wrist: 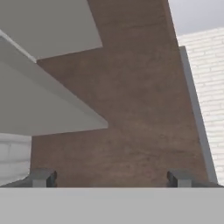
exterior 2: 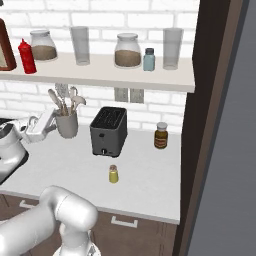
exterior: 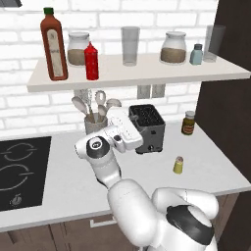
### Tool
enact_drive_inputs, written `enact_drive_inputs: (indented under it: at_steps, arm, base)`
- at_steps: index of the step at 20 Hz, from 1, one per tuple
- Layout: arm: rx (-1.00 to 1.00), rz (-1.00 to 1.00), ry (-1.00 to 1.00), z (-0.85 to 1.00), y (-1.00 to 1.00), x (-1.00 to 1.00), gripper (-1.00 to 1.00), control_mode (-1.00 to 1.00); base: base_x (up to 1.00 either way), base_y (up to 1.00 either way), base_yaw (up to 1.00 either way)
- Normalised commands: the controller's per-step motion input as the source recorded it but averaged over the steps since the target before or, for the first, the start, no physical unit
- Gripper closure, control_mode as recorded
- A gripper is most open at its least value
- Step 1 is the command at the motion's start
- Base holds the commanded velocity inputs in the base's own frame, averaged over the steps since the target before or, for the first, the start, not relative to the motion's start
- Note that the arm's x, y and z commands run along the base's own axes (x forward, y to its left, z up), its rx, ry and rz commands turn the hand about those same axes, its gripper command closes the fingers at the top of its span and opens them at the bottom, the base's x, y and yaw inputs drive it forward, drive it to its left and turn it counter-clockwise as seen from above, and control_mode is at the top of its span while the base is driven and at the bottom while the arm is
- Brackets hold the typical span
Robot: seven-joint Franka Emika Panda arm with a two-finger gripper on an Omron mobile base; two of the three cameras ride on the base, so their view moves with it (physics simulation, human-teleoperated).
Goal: Put the shaker and condiment bottle from the counter next to their counterparts in the cabinet.
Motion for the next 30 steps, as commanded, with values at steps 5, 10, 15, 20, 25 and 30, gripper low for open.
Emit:
enact_drive_inputs:
  at_steps: [5, 10, 15, 20, 25, 30]
  arm:
    - [0.12, -0.2, -0.06, -0.72, -0.85, 0.0, -1.0, -1.0]
    - [0.0, -0.1, -0.17, -0.38, -0.36, 0.0, -1.0, -1.0]
    - [0.07, -0.03, -0.19, -0.48, -0.36, 0.0, -1.0, -1.0]
    - [0.29, 0.0, -0.06, -0.69, -0.67, 0.0, -1.0, -1.0]
    - [0.11, 0.0, -0.01, -0.37, -0.65, 0.0, -1.0, -1.0]
    - [0.0, 0.0, -0.01, -0.27, -0.46, 0.06, -1.0, -1.0]
  base:
    - [0.0, 0.0, 0.0]
    - [0.0, 0.0, 0.0]
    - [0.0, 0.0, 0.0]
    - [0.0, 0.0, 0.0]
    - [0.0, 0.0, 0.0]
    - [0.0, 0.0, 0.0]
